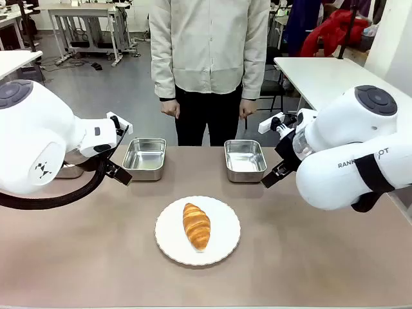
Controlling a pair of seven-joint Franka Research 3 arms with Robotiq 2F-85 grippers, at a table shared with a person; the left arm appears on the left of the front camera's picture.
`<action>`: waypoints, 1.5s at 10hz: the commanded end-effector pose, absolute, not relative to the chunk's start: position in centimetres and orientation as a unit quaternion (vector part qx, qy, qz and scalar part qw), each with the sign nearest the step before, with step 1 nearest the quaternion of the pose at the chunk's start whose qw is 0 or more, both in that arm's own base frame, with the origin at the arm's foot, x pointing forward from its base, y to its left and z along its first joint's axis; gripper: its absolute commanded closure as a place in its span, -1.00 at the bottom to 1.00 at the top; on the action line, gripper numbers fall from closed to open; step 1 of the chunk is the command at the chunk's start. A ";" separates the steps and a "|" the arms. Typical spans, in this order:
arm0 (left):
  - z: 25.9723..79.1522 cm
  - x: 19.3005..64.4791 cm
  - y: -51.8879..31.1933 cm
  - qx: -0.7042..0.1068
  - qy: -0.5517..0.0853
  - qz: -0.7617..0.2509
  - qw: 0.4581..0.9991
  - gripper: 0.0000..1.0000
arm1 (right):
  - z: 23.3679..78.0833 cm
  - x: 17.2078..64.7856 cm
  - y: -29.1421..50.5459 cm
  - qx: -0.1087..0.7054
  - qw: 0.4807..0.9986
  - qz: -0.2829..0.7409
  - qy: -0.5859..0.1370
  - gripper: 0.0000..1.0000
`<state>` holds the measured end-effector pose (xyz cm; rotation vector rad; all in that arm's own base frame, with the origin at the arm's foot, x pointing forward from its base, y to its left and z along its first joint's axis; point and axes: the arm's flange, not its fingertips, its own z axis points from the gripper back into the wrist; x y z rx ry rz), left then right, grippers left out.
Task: Place the bread in the container.
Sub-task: Place the Butter Roll into the Airtight Container indicated by the human.
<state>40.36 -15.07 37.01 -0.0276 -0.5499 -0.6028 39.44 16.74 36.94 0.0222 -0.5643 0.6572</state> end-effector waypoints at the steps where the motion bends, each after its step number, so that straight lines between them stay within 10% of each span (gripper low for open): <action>1: 37.0 40.4 -15.1 -0.013 -0.267 -0.293 0.918 -1.00 | 37.0 39.4 16.7 0.011 0.908 0.318 -0.274 -1.00; 10: 37.0 40.4 -15.1 -0.014 -0.267 -0.293 0.918 -1.00 | 36.9 39.4 16.8 0.010 0.907 0.319 -0.273 -1.00; 15: 51.8 41.0 -2.2 -0.128 -0.263 -0.362 0.885 -1.00 | 49.2 43.6 4.0 0.101 0.896 0.310 -0.303 -1.00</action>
